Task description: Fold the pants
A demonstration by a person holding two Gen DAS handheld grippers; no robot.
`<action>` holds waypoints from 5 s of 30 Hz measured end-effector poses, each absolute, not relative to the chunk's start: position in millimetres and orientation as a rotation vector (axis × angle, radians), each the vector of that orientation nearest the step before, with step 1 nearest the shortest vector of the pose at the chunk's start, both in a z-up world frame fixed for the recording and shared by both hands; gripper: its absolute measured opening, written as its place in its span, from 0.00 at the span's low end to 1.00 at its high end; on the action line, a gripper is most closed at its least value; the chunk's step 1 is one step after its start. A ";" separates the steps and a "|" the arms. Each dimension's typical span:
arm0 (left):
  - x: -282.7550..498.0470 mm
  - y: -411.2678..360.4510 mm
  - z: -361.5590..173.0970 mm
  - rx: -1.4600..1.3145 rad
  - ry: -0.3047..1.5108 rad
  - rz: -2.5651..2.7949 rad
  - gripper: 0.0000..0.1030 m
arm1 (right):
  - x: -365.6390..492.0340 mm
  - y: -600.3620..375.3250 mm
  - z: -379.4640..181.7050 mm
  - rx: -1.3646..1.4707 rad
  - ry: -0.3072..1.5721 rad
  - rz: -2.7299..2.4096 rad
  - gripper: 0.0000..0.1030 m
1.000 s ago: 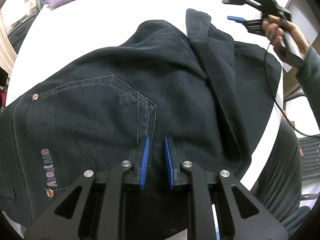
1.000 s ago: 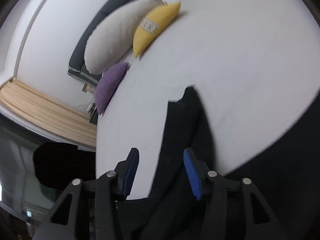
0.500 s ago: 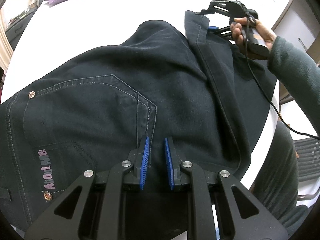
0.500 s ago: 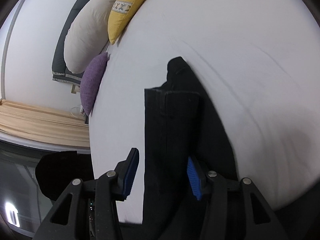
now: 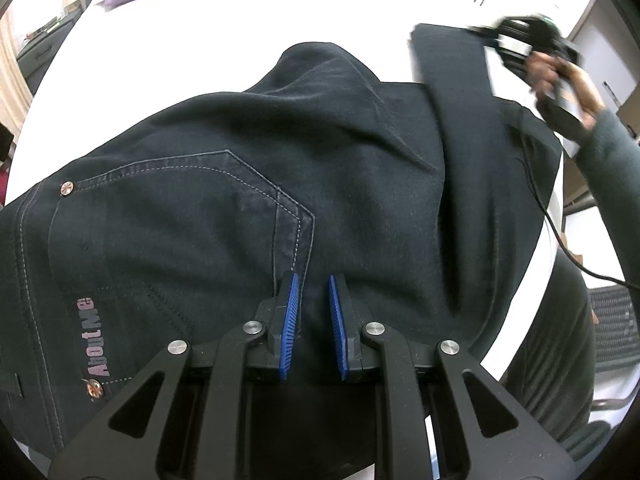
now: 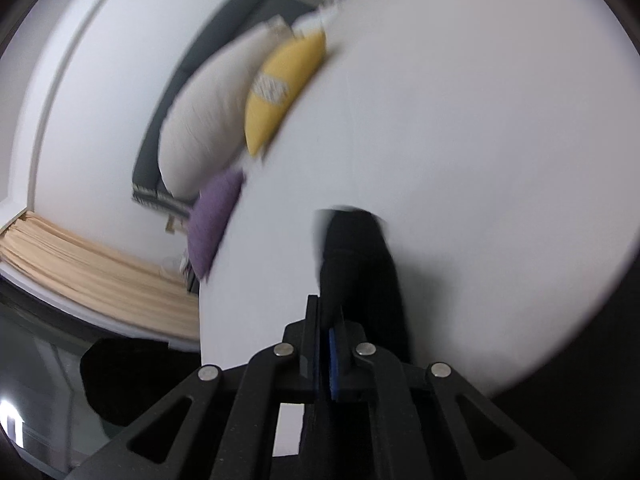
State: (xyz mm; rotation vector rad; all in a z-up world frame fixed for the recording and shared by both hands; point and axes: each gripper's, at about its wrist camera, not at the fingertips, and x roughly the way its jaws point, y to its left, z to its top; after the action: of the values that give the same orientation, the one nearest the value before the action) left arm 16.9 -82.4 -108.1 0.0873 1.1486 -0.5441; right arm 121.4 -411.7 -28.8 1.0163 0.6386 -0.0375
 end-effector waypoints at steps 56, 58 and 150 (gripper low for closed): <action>0.3 -110.8 -106.3 0.141 1.107 -0.455 0.16 | -164.3 -536.9 -128.2 1.416 0.339 -0.407 0.42; -1.0 -112.1 -105.6 0.146 1.108 -0.452 0.16 | -162.1 -533.4 -134.6 1.445 0.306 -0.363 0.42; -3.1 -113.4 -106.2 0.146 1.091 -0.452 0.16 | -151.5 -532.3 -137.5 1.683 0.226 -0.183 0.12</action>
State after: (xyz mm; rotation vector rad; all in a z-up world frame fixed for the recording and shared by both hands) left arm -3.1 -113.4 -106.2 0.1461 1.0909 -0.4520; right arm -151.5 -532.3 -137.5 1.6834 0.2262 -0.1832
